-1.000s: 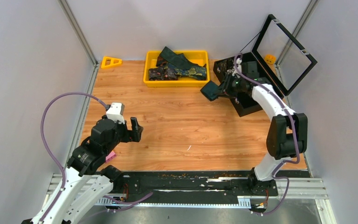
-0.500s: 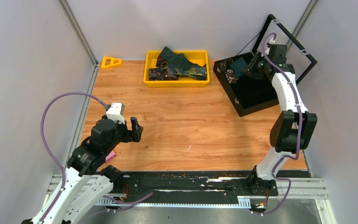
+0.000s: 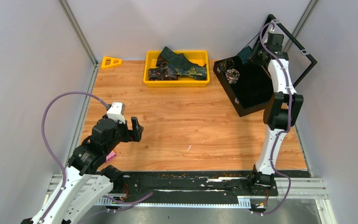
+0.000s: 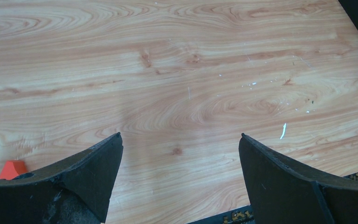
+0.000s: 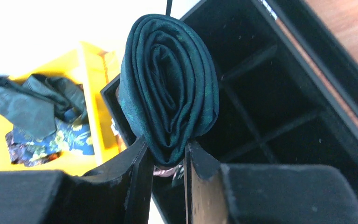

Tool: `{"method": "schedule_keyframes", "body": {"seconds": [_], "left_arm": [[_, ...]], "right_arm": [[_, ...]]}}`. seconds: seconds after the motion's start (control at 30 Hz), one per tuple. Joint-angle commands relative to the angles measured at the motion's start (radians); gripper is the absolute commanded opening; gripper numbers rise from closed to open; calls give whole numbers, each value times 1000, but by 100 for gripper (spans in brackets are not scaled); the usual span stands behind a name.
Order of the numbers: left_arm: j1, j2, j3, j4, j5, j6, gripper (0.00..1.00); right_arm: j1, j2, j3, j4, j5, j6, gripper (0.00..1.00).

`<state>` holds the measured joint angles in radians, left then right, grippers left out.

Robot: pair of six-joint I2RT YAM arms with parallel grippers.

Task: Roll the ties
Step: Place the tie in the storage box.

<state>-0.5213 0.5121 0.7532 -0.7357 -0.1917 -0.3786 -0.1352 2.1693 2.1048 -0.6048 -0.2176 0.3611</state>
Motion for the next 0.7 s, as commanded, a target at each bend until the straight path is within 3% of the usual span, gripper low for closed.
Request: {"method": "schedule_keyframes", "body": {"seconds": [0.0,0.3,0.67], "left_arm": [[3,20,0,29,7,20,100],[3,18,0,30,-4,18,100],[4,25,0,30,-4,20,100]], "right_arm": [[-3,101,195,2,68,-68,0],[35,269,375,17,110,-199,0],[108,384,425,59,265,-326,0]]}}
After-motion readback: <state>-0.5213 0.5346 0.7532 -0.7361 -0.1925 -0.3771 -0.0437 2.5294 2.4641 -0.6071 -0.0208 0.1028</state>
